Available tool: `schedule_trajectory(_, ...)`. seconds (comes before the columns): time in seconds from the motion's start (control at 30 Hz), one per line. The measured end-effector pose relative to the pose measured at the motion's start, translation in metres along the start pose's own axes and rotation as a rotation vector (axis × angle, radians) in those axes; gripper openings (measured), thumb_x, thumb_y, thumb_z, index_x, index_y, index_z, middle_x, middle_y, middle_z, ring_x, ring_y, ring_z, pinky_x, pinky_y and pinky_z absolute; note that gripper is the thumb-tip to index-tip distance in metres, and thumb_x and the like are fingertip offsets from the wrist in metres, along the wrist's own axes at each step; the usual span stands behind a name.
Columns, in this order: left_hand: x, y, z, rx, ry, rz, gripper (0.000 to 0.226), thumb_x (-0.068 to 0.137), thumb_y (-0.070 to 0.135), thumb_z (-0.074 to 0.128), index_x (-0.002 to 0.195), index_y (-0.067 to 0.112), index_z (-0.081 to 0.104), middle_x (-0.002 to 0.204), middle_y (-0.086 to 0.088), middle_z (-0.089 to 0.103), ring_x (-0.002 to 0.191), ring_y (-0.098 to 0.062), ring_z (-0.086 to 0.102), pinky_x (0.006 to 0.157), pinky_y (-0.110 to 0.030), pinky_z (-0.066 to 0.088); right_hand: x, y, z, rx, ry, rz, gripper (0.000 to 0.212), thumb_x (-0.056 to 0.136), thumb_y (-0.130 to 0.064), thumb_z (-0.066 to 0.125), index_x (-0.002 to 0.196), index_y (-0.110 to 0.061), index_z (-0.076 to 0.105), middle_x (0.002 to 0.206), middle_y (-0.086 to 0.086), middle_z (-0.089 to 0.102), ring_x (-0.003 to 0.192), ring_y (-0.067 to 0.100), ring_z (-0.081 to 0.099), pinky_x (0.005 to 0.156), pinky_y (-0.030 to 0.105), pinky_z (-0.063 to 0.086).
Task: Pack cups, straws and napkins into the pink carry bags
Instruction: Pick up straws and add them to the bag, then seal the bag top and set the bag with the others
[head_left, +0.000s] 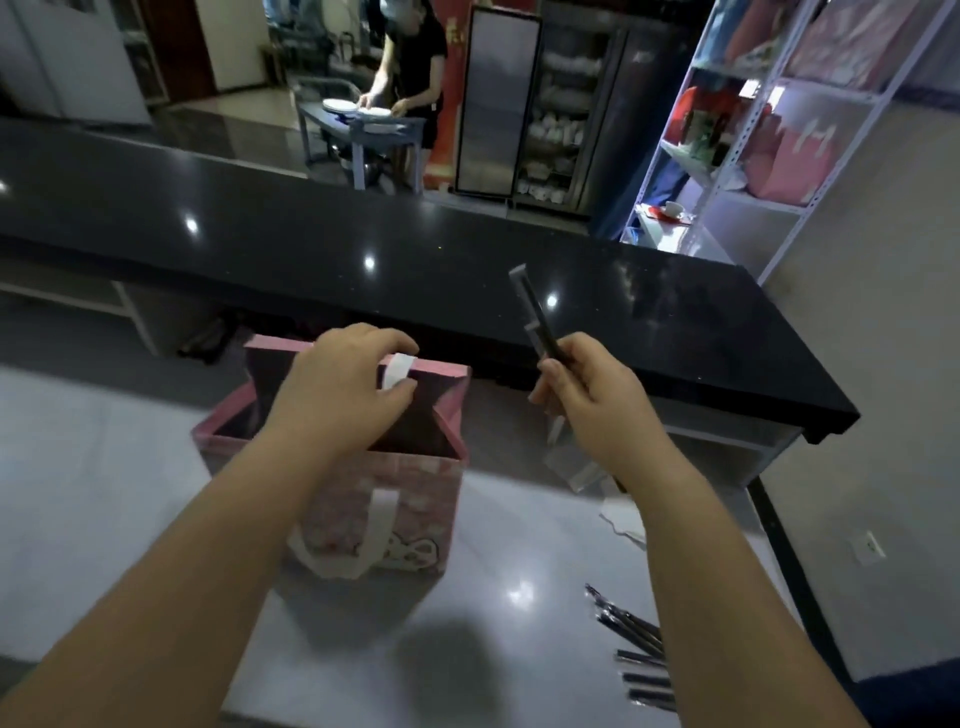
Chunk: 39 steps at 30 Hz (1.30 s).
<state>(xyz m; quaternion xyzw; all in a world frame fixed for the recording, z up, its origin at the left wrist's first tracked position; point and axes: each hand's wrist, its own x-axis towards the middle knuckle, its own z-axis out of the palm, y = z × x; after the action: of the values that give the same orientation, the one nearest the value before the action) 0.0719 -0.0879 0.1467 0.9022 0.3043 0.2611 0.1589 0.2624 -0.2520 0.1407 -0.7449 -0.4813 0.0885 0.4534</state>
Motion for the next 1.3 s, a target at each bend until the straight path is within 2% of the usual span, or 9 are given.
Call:
schedule_trajectory(0.23, 0.012, -0.115, -0.035, -0.077, -0.319, -0.086, 0.018, 0.073, 0.033, 0.081, 0.078, 0.041, 0.066, 0.085, 0.022, 0.062, 0.081, 0.006, 0.059, 0.080, -0.025, 0.055, 0.066, -0.086, 0.082, 0.268, -0.055, -0.135, 0.010, 0.096, -0.023, 0.056, 0.090, -0.028, 0.063, 0.080, -0.003, 0.071, 0.075, 0.011, 0.068, 0.069, 0.023, 0.053)
schedule_trajectory(0.37, 0.029, -0.142, -0.028, 0.003, -0.375, 0.082, 0.045, 0.069, 0.045, 0.080, 0.109, 0.050, 0.060, 0.111, 0.031, 0.055, 0.117, -0.005, 0.048, 0.101, -0.037, 0.039, 0.076, -0.099, 0.130, 0.411, -0.092, -0.100, 0.011, 0.093, -0.021, 0.060, 0.092, -0.028, 0.068, 0.083, -0.001, 0.073, 0.083, 0.015, 0.070, 0.076, 0.027, 0.056)
schedule_trajectory(0.5, 0.045, -0.154, -0.020, 0.003, -0.419, 0.229, 0.093, 0.063, 0.057, 0.076, 0.142, 0.049, 0.030, 0.154, 0.022, 0.025, 0.144, -0.005, 0.013, 0.110, -0.036, 0.009, 0.069, -0.080, 0.158, 0.442, -0.098, 0.033, 0.023, 0.091, -0.014, 0.064, 0.088, -0.035, 0.073, 0.087, -0.003, 0.075, 0.090, 0.011, 0.070, 0.078, 0.020, 0.053)
schedule_trajectory(0.7, 0.055, -0.162, -0.008, -0.007, -0.547, 0.226, 0.130, 0.059, 0.066, 0.078, 0.153, 0.034, -0.007, 0.160, 0.010, -0.020, 0.143, -0.006, -0.022, 0.114, -0.033, -0.010, 0.051, -0.041, 0.162, -0.031, -0.088, 0.179, 0.019, 0.089, -0.025, 0.067, 0.091, -0.043, 0.071, 0.092, -0.022, 0.071, 0.090, -0.004, 0.063, 0.079, 0.022, 0.050)
schedule_trajectory(0.9, 0.046, -0.165, -0.005, -0.055, -0.563, 0.285, 0.131, 0.060, 0.065, 0.077, 0.150, 0.038, -0.013, 0.153, 0.018, -0.029, 0.138, -0.002, -0.034, 0.114, -0.031, -0.013, 0.075, -0.046, 0.185, -0.704, -0.374, 0.231, 0.036, 0.094, -0.029, 0.054, 0.129, -0.037, 0.057, 0.127, 0.000, 0.061, 0.109, 0.024, 0.059, 0.084, 0.031, 0.048)
schedule_trajectory(1.03, 0.038, -0.167, -0.008, -0.197, -0.451, 0.292, 0.110, 0.067, 0.061, 0.076, 0.148, 0.044, 0.003, 0.158, 0.021, -0.008, 0.143, 0.003, -0.018, 0.117, -0.030, -0.003, 0.079, -0.050, 0.183, -0.598, -0.408, 0.241, 0.039, 0.091, -0.029, 0.061, 0.131, -0.030, 0.057, 0.131, -0.003, 0.059, 0.114, 0.019, 0.058, 0.097, 0.034, 0.047)
schedule_trajectory(1.13, 0.032, -0.168, -0.010, -0.394, -0.180, 0.256, 0.067, 0.080, 0.036, 0.076, 0.137, 0.041, 0.043, 0.150, 0.017, 0.037, 0.142, -0.002, 0.025, 0.117, -0.036, 0.027, 0.058, -0.056, 0.161, -0.287, -0.269, 0.111, 0.026, 0.085, -0.027, 0.071, 0.110, -0.033, 0.069, 0.103, -0.023, 0.067, 0.096, -0.002, 0.061, 0.085, 0.023, 0.051)
schedule_trajectory(1.2, 0.026, -0.171, -0.009, -0.532, 0.041, 0.203, 0.037, 0.084, 0.025, 0.074, 0.119, 0.031, 0.064, 0.128, 0.014, 0.059, 0.125, -0.008, 0.050, 0.104, -0.037, 0.044, 0.043, -0.056, 0.140, -0.094, -0.136, 0.023, 0.020, 0.084, -0.028, 0.072, 0.102, -0.036, 0.071, 0.093, -0.026, 0.068, 0.090, -0.005, 0.063, 0.077, 0.012, 0.050)
schedule_trajectory(1.3, 0.012, -0.175, -0.002, -0.827, 0.245, -0.007, 0.018, 0.086, 0.038, 0.065, 0.103, 0.032, 0.067, 0.106, 0.008, 0.066, 0.104, -0.016, 0.063, 0.088, -0.032, 0.053, 0.018, -0.035, 0.111, 0.145, 0.186, 0.030, 0.017, 0.080, -0.039, 0.070, 0.096, -0.040, 0.072, 0.095, -0.017, 0.071, 0.093, 0.005, 0.067, 0.075, 0.016, 0.054)
